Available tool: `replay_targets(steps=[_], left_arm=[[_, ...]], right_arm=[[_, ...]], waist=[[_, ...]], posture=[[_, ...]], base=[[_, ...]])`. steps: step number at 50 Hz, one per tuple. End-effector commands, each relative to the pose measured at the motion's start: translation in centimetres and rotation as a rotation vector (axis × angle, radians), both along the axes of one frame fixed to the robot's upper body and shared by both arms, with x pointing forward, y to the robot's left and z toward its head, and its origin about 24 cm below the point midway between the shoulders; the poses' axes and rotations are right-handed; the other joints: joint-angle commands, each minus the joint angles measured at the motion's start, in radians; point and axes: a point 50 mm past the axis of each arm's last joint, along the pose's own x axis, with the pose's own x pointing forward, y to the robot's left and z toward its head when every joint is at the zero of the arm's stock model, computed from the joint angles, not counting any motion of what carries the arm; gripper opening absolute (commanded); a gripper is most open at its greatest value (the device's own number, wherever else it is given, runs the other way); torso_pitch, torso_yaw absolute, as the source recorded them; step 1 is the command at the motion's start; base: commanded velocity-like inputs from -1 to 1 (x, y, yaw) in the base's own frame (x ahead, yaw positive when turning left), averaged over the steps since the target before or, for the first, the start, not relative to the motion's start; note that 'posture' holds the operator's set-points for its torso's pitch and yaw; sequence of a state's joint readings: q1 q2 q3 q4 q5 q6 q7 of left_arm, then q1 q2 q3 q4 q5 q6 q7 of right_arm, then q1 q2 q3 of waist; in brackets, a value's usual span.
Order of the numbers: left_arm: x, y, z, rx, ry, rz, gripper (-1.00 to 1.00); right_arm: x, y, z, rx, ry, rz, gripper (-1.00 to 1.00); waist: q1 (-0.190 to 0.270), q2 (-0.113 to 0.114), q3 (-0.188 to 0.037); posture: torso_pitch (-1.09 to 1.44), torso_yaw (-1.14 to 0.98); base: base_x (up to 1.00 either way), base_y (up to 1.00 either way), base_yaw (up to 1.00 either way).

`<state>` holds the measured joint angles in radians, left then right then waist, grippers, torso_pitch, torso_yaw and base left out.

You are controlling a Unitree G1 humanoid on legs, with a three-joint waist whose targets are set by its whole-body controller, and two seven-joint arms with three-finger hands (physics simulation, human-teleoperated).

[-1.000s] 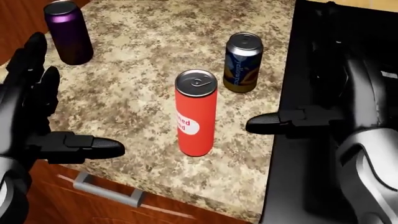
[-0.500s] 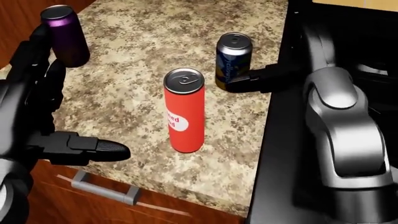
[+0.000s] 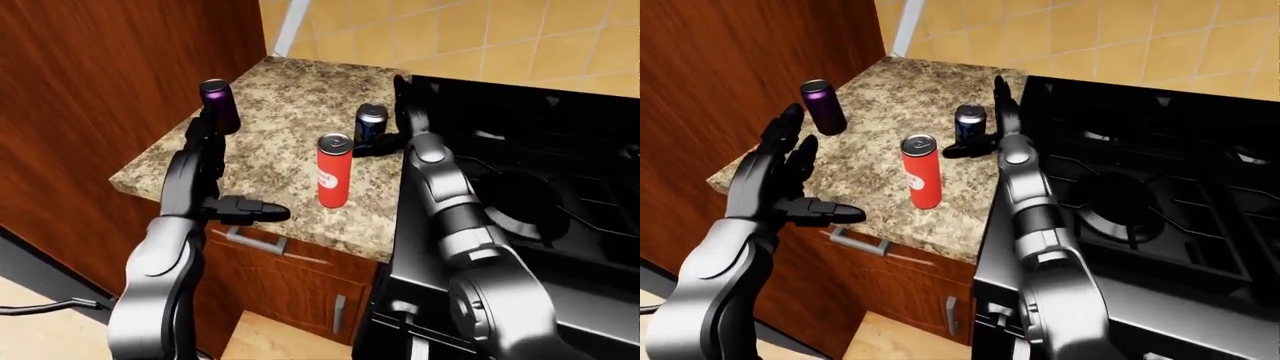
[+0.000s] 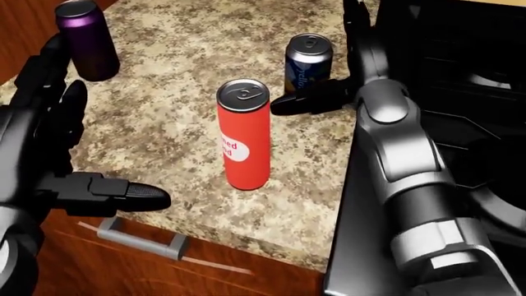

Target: Move the drinks to the dining counter.

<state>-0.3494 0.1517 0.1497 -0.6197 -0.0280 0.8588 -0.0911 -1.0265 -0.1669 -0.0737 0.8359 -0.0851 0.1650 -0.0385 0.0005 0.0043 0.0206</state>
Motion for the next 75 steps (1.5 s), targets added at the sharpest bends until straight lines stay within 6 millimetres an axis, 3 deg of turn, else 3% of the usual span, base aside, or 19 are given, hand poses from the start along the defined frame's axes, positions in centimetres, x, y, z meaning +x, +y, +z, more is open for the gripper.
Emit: replay_targets(steps=[1,9,14,28,35,36,37,40,42,43,50,56,63,75], left_arm=[[-0.3,-0.1,1.6,0.008,-0.093,-0.006,1.00],[-0.3,0.1,1.5,0.008,-0.092,-0.001,1.00],[-0.3,0.1,1.5,0.008,-0.092,-0.001,1.00],[-0.2,0.3,1.3,0.011,-0.087,0.000,1.00],[-0.2,0.4,1.1,0.010,-0.086,0.002,1.00],[-0.2,0.3,1.2,0.010,-0.086,0.001,1.00],[-0.2,0.4,1.2,0.010,-0.087,0.001,1.00],[-0.3,0.4,1.2,0.009,-0.087,0.002,1.00],[-0.3,0.4,1.3,0.009,-0.088,0.002,1.00],[-0.3,0.4,1.2,0.009,-0.087,0.001,1.00],[-0.3,-0.2,1.1,0.017,-0.084,-0.017,1.00],[0.2,-2.0,0.7,0.034,-0.072,-0.064,1.00],[0.8,-4.0,0.8,0.057,-0.067,-0.114,1.00],[1.8,-6.3,0.5,0.082,-0.053,-0.171,1.00]], right_arm=[[0.3,0.3,2.9,-0.004,-0.114,0.009,1.00],[1.1,0.0,2.6,-0.005,-0.091,-0.018,0.87],[1.3,-0.1,2.1,-0.011,-0.071,-0.027,0.62],[1.5,1.5,1.8,-0.023,-0.040,-0.020,0.44],[1.5,1.6,1.5,-0.068,-0.008,-0.063,-0.04],[1.6,1.7,1.6,-0.074,-0.010,-0.065,-0.26],[1.6,1.7,1.7,-0.080,-0.013,-0.065,-0.35],[1.6,1.6,1.8,-0.090,-0.020,-0.068,-0.49],[1.6,1.2,2.4,-0.090,-0.035,-0.076,-0.97],[1.7,1.1,2.7,-0.087,-0.045,-0.078,-1.00],[1.4,-0.8,6.7,-0.050,-0.153,-0.083,-1.00],[-0.2,-2.0,10.0,-0.026,-0.232,-0.084,-1.00],[-1.5,-3.5,10.9,0.003,-0.255,-0.092,-1.00],[-2.0,-3.8,11.7,0.028,-0.273,-0.095,-1.00]], waist=[[0.000,0.002,-0.028],[0.002,0.003,-0.031],[0.002,0.003,-0.032],[0.001,0.006,-0.032],[0.003,0.006,-0.031],[0.003,0.006,-0.031],[0.003,0.006,-0.031],[0.003,0.005,-0.031],[0.003,0.005,-0.031],[0.003,0.005,-0.031],[0.007,0.002,-0.026],[0.011,-0.007,-0.020],[0.009,-0.018,-0.018],[0.007,-0.022,-0.018]], posture=[[0.00,0.00],[0.00,0.00],[0.00,0.00],[0.00,0.00],[0.00,0.00],[0.00,0.00],[0.00,0.00],[0.00,0.00],[0.00,0.00],[0.00,0.00],[0.00,0.00],[0.00,0.00],[0.00,0.00],[0.00,0.00]], base=[[0.00,0.00,0.00],[0.00,0.00,0.00],[0.00,0.00,0.00],[0.00,0.00,0.00],[0.00,0.00,0.00],[0.00,0.00,0.00],[0.00,0.00,0.00],[0.00,0.00,0.00],[0.00,0.00,0.00],[0.00,0.00,0.00],[0.00,0.00,0.00],[0.00,0.00,0.00],[0.00,0.00,0.00],[0.00,0.00,0.00]])
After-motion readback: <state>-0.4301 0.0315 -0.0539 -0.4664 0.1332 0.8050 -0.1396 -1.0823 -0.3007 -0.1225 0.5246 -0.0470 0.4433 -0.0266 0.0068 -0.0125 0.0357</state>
